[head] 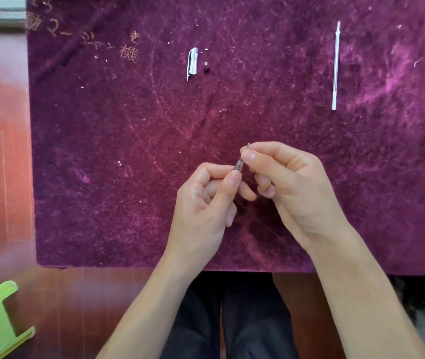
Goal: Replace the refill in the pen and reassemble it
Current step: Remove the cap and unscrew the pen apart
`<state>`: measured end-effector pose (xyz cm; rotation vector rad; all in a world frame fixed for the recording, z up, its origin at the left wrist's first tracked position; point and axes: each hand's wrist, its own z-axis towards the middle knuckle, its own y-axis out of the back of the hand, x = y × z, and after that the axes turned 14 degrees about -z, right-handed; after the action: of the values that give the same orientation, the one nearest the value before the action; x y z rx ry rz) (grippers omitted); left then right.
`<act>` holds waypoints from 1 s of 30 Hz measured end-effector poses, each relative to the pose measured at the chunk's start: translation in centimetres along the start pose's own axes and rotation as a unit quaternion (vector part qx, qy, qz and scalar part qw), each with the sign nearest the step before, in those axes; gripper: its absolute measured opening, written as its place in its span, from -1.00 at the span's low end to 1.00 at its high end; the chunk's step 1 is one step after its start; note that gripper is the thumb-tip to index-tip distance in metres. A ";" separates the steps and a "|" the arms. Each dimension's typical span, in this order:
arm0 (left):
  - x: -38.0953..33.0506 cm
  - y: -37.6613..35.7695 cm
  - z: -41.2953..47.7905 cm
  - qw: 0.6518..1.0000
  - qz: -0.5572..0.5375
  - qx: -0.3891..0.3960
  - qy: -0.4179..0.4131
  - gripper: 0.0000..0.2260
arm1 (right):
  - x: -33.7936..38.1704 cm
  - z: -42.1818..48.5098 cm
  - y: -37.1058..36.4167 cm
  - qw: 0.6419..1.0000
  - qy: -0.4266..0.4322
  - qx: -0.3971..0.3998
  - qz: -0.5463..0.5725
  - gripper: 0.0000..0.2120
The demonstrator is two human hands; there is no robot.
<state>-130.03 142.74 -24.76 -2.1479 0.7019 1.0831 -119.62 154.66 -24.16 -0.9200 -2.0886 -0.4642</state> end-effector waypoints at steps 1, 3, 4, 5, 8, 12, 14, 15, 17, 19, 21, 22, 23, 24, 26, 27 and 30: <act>-0.1 0.0 -0.1 1.000 0.000 0.001 -0.002 -0.89 | 0.1 0.1 0.1 1.000 -0.006 -0.005 -0.002 -0.95; -0.1 -0.1 -0.1 1.000 0.000 0.001 -0.007 -0.90 | 0.4 0.5 0.3 1.000 -0.007 -0.011 -0.003 -0.96; -0.2 -0.1 -0.1 1.000 0.001 0.001 -0.009 -0.90 | 0.7 0.6 0.4 1.000 -0.003 -0.013 0.001 -0.96; -0.2 -0.1 -0.1 1.000 0.001 0.001 -0.010 -0.90 | 0.9 0.9 0.5 1.000 0.002 -0.014 0.008 -0.96; -0.2 -0.2 0.0 1.000 0.000 0.000 -0.013 -0.91 | 1.8 1.7 0.8 0.999 0.017 -0.021 0.024 -0.96; -0.1 -0.2 0.1 1.000 -0.003 0.001 -0.011 -0.91 | 3.1 3.1 1.5 0.999 0.029 -0.037 0.025 -0.93; 0.0 -0.2 0.1 1.000 -0.003 0.000 -0.010 -0.91 | 3.9 3.7 1.7 0.998 0.034 -0.050 0.030 -0.94; 0.1 -0.3 0.1 1.000 -0.003 0.000 -0.008 -0.91 | 4.3 4.0 1.9 0.997 0.036 -0.059 0.034 -0.94; 0.2 -0.3 0.1 1.000 -0.004 -0.002 -0.005 -0.91 | 4.9 4.7 2.4 0.995 0.039 -0.084 0.045 -0.92; 0.2 -0.4 0.1 1.000 -0.005 -0.002 -0.003 -0.90 | 5.4 5.2 3.0 0.992 0.040 -0.107 0.055 -0.93; 0.2 -0.5 0.2 1.000 -0.008 -0.002 -0.001 -0.90 | 5.6 5.5 3.8 0.989 0.040 -0.125 0.067 -0.94; 0.3 -0.5 0.3 1.000 -0.008 -0.003 0.000 -0.90 | 5.6 5.6 4.2 0.988 0.040 -0.132 0.072 -0.93; 0.3 -0.5 0.3 1.000 -0.007 -0.005 0.001 -0.90 | 5.5 5.6 4.7 0.987 0.040 -0.137 0.073 -0.92; 0.3 -0.6 0.4 1.000 -0.006 -0.006 0.001 -0.89 | 5.4 5.6 5.1 0.987 0.039 -0.141 0.069 -0.91; 0.2 -0.8 0.6 1.000 -0.005 -0.008 0.003 -0.89 | 5.1 5.5 5.9 0.987 0.037 -0.145 0.053 -0.91; 0.2 -0.9 0.8 1.000 -0.005 -0.008 0.003 -0.89 | 5.0 5.4 6.3 0.988 0.038 -0.147 0.042 -0.91; 0.1 -1.4 1.3 1.000 0.003 -0.005 0.003 -0.89 | 4.7 5.5 7.6 0.987 0.043 -0.158 0.006 -0.89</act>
<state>-129.65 144.59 -25.05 -2.1602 0.7064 1.0868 -118.80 165.07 -23.76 -1.0709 -1.9616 -0.8308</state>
